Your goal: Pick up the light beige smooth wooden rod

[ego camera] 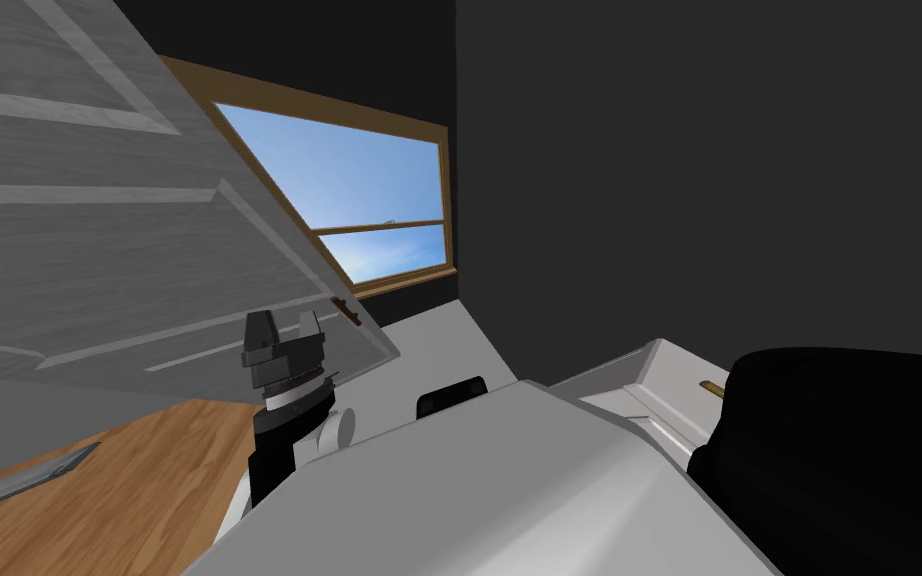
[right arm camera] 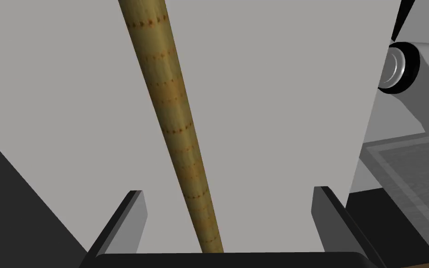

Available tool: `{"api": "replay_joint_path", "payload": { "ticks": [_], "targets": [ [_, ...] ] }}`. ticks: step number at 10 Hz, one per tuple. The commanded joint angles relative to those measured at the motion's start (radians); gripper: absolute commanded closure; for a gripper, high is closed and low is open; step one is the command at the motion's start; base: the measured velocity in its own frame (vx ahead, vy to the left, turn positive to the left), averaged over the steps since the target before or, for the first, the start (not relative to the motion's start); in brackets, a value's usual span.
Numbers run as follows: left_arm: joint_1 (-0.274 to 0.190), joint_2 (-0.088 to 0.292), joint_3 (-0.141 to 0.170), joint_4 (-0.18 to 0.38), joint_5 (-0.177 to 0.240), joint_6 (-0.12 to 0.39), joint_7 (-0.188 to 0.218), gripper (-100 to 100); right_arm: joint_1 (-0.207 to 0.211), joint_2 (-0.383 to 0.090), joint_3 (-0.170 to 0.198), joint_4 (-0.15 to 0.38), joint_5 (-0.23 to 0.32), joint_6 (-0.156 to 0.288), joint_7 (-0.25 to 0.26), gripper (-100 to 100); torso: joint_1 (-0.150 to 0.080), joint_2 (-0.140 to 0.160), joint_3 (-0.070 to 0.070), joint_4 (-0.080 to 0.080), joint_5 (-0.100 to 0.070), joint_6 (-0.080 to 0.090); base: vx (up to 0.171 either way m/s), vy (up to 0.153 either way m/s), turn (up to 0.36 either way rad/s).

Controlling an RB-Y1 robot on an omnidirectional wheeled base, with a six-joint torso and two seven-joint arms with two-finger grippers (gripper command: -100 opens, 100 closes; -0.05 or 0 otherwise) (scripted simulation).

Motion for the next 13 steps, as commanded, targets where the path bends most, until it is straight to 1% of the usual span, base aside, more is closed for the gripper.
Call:
{"api": "replay_joint_path", "payload": {
  "ticks": [1, 3, 4, 5, 6, 8, 9, 10, 13],
  "targets": [
    [0.0, 0.0, 0.0, 0.0, 0.0, 0.0, 0.0, 0, 0.003, -0.046, 0.009, 0.01, 0.002, -0.019, -0.003, -100, 0.0, 0.0, 0.0, 0.0, 0.0, 0.0, -0.055, -0.089, 0.085],
    [0.0, 0.0, 0.0, 0.0, 0.0, 0.0, 0.0, 0, 0.0, -0.092, 0.022, 0.013, 0.003, -0.034, -0.004, -100, -0.001, 0.0, 0.0, 0.0, 0.0, 0.0, -0.056, -0.075, 0.057],
    [0.0, 0.0, 0.0, 0.0, 0.0, 0.0, 0.0, 0, -0.007, -0.08, 0.025, 0.021, 0.003, -0.031, -0.001, -100, 0.001, 0.0, 0.0, 0.0, 0.0, 0.0, -0.023, -0.025, 0.02],
    [0.0, 0.0, 0.0, 0.0, 0.0, 0.0, 0.0, 0, -0.007, -0.082, 0.026, 0.021, 0.003, -0.033, -0.001, 0, 0.003, -0.001, 0.0, 0.0, 0.001, 0.001, -0.003, -0.006, -0.002],
    [0.0, 0.0, 0.0, 0.0, 0.0, 0.0, 0.0, 0, -0.04, -0.087, 0.059, 0.01, 0.01, -0.005, -0.006, -100, 0.005, -0.002, -0.001, 0.0, 0.001, 0.001, 0.006, 0.012, 0.006],
    [0.0, 0.0, 0.0, 0.0, 0.0, 0.0, 0.0, 0, -0.073, -0.092, 0.092, -0.001, 0.017, 0.024, -0.011, -100, 0.007, -0.003, -0.002, -0.001, 0.002, 0.001, 0.016, 0.023, 0.001],
    [0.0, 0.0, 0.0, 0.0, 0.0, 0.0, 0.0, 0, -0.062, -0.091, 0.08, 0.003, 0.015, 0.014, -0.009, -100, 0.007, -0.004, -0.002, 0.0, 0.0, 0.001, 0.007, 0.007, -0.003],
    [0.0, 0.0, 0.0, 0.0, 0.0, 0.0, 0.0, 0, -0.063, -0.091, 0.081, 0.003, 0.015, 0.019, -0.011, 100, 0.006, -0.004, -0.002, 0.0, -0.001, 0.0, 0.0, 0.0, 0.0],
    [0.0, 0.0, 0.0, 0.0, 0.0, 0.0, 0.0, 0, -0.063, -0.091, 0.081, 0.003, 0.015, 0.018, -0.011, 100, 0.003, -0.003, -0.001, 0.0, -0.003, 0.0, 0.0, 0.0, 0.0]
  ]
}}
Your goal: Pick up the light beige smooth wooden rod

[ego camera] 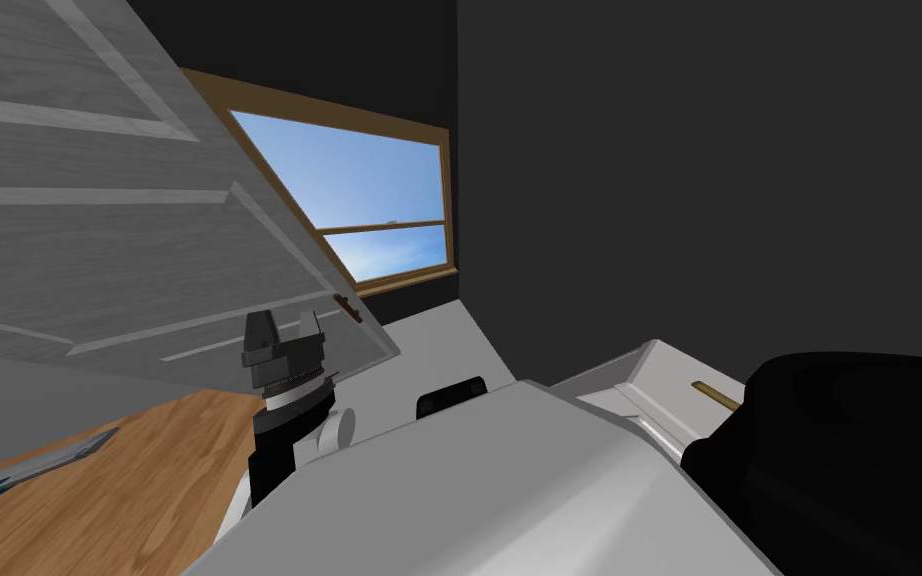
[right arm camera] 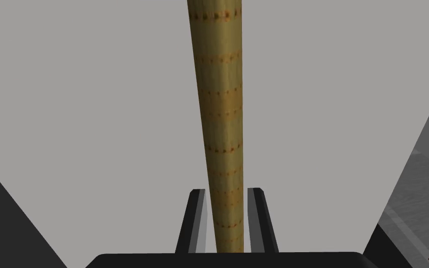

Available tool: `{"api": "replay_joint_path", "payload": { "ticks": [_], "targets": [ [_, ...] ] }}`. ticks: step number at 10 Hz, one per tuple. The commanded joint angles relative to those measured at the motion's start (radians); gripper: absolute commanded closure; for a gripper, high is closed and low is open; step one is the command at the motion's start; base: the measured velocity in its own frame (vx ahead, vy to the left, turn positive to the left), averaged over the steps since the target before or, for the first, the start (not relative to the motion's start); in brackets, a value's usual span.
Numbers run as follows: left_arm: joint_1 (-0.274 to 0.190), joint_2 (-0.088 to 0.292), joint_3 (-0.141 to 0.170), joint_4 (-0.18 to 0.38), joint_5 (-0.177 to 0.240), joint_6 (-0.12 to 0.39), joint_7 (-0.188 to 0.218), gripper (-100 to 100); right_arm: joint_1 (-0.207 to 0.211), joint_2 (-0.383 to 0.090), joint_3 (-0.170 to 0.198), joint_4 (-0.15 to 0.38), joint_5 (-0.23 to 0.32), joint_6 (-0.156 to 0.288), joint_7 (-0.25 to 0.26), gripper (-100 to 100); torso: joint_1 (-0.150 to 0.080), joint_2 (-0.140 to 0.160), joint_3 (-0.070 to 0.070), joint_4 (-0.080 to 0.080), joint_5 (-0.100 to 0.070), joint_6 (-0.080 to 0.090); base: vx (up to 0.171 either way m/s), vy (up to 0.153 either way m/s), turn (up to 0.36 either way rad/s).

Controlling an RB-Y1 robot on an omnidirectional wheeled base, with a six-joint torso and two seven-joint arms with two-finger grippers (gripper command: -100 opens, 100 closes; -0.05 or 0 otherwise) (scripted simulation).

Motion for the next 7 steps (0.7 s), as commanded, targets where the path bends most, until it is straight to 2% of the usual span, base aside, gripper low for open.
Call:
{"api": "replay_joint_path", "payload": {
  "ticks": [1, 2, 3, 5, 6, 7],
  "targets": [
    [0.0, 0.0, 0.0, 0.0, 0.0, 0.0, 0.0, 0, 0.0, 0.0, 0.0, 0.0, 0.0, 0.0, 0.0, 100, 0.0, 0.0, 0.0, 0.0, 0.0, 0.0, 0.0, 0.0, 0.0],
    [0.0, 0.0, 0.0, 0.0, 0.0, 0.0, 0.0, 0, 0.0, 0.0, 0.0, 0.0, 0.0, 0.0, 0.0, 0, 0.0, 0.0, 0.0, 0.0, 0.0, 0.0, 0.0, 0.0, 0.0],
    [0.0, 0.0, 0.0, 0.0, 0.0, 0.0, 0.0, 0, 0.029, 0.005, -0.029, 0.01, -0.006, -0.029, 0.006, 100, 0.0, 0.0, 0.0, 0.0, 0.0, 0.0, -0.009, -0.015, 0.0],
    [0.0, 0.0, 0.0, 0.0, 0.0, 0.0, 0.0, 0, 0.056, 0.009, -0.055, 0.018, -0.012, -0.051, 0.01, 100, -0.001, 0.001, 0.0, 0.0, 0.0, 0.0, -0.013, -0.021, -0.003],
    [0.0, 0.0, 0.0, 0.0, 0.0, 0.0, 0.0, 0, 0.037, 0.003, -0.036, 0.03, -0.011, -0.048, 0.013, 100, -0.001, 0.001, 0.001, 0.0, 0.0, 0.0, -0.006, -0.011, 0.0],
    [0.0, 0.0, 0.0, 0.0, 0.0, 0.0, 0.0, 0, 0.038, 0.003, -0.038, 0.031, -0.011, -0.052, 0.013, 0, -0.001, 0.001, 0.0, 0.0, 0.0, 0.0, 0.0, 0.0, 0.0]
  ]
}}
